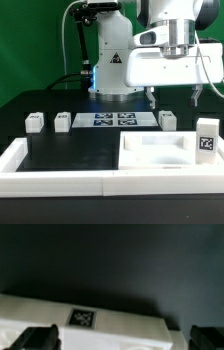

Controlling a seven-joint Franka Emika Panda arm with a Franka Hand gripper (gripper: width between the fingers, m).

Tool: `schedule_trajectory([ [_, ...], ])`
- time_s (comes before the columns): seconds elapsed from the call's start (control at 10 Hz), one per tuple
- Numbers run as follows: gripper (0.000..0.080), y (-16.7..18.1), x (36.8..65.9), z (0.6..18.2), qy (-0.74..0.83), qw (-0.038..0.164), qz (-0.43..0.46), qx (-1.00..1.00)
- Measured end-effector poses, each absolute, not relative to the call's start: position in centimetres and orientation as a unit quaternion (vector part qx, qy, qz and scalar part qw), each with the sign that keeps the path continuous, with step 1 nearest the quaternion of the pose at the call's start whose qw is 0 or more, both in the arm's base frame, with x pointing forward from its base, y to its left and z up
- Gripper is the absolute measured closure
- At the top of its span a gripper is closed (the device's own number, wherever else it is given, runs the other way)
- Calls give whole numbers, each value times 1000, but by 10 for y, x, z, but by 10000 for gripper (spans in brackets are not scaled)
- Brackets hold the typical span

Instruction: Assemble square table

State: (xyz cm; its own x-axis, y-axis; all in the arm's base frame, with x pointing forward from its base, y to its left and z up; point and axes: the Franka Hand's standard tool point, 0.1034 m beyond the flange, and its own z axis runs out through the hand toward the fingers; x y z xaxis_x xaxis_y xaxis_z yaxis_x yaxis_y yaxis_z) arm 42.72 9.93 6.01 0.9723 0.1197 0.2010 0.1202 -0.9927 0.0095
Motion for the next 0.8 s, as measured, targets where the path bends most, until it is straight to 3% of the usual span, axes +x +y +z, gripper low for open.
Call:
schedule_trajectory([
  [0.8,150,98,405,51,-66,-1,-73,-995],
])
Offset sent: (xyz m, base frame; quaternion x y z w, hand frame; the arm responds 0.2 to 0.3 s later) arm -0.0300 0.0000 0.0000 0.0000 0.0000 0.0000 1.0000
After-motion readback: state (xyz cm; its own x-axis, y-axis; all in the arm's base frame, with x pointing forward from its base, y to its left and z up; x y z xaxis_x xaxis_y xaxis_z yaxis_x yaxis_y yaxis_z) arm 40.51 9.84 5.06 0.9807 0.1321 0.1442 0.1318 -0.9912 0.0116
